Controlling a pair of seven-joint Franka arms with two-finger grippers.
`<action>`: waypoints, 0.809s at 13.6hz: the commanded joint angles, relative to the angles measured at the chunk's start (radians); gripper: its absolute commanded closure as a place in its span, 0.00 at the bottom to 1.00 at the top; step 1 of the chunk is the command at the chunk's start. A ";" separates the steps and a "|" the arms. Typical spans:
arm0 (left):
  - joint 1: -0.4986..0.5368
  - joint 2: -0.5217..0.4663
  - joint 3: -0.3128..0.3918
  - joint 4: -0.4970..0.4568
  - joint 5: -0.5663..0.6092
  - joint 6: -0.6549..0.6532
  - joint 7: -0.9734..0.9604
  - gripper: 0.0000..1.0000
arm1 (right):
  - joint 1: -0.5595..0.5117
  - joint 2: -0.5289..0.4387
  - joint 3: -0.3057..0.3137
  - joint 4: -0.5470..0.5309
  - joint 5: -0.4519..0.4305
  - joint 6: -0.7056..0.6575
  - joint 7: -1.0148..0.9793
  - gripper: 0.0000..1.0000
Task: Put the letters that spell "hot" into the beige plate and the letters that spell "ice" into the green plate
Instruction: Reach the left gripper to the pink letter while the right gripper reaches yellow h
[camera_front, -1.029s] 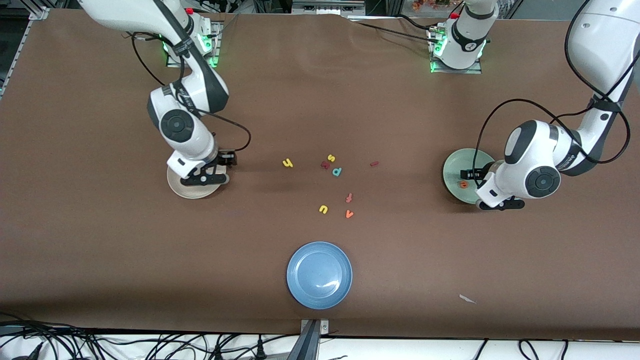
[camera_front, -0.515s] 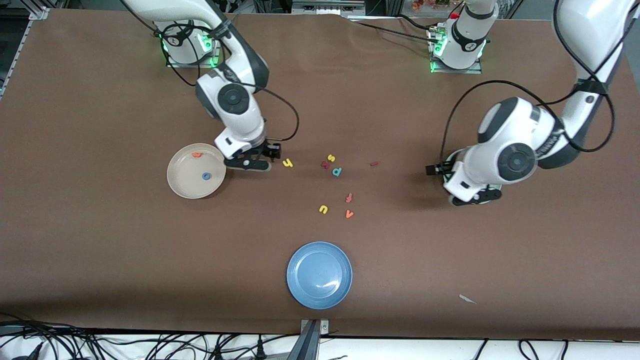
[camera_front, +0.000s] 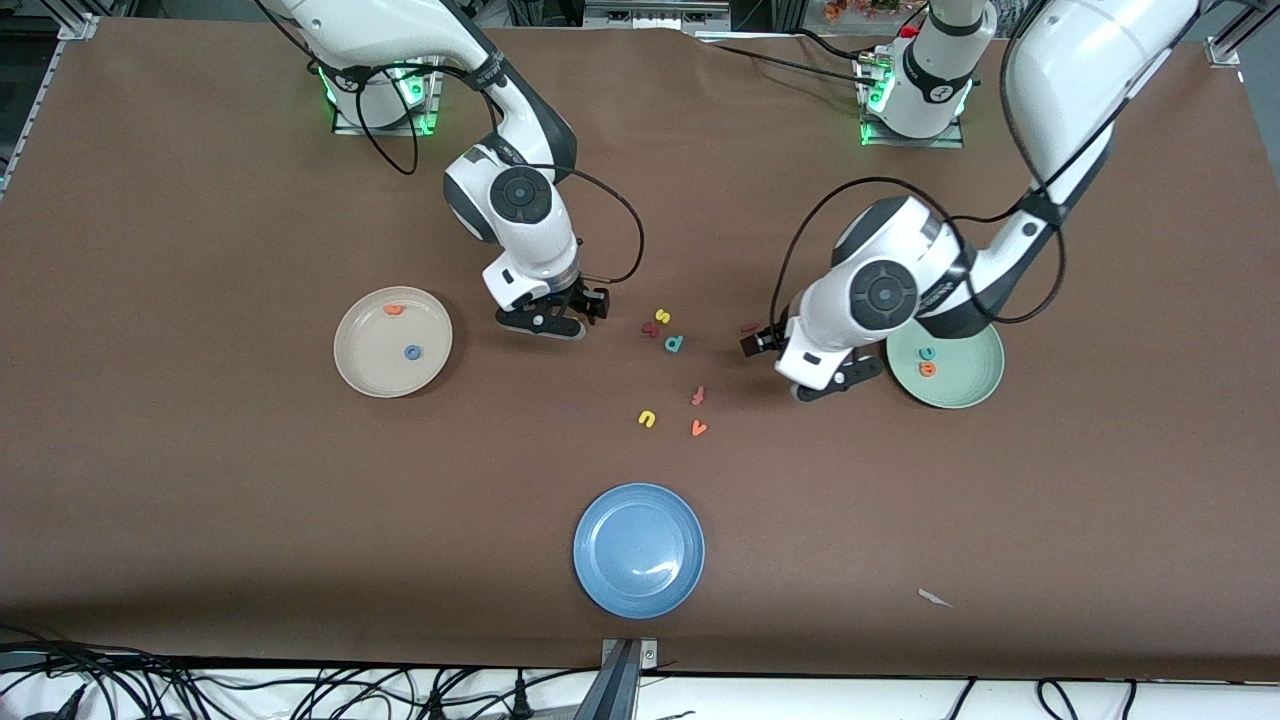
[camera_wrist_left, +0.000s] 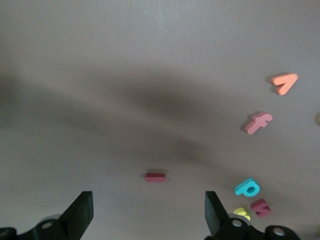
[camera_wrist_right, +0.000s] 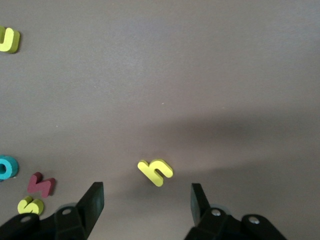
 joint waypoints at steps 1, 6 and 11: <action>-0.050 0.037 0.043 -0.022 0.042 0.072 -0.052 0.06 | 0.019 0.030 -0.007 0.023 -0.029 0.017 0.023 0.21; -0.056 0.045 0.057 -0.114 0.121 0.184 -0.133 0.07 | 0.034 0.051 -0.011 0.016 -0.090 0.045 0.041 0.17; -0.056 0.045 0.059 -0.126 0.129 0.184 -0.492 0.13 | 0.010 0.053 -0.014 -0.003 -0.118 0.048 0.038 0.17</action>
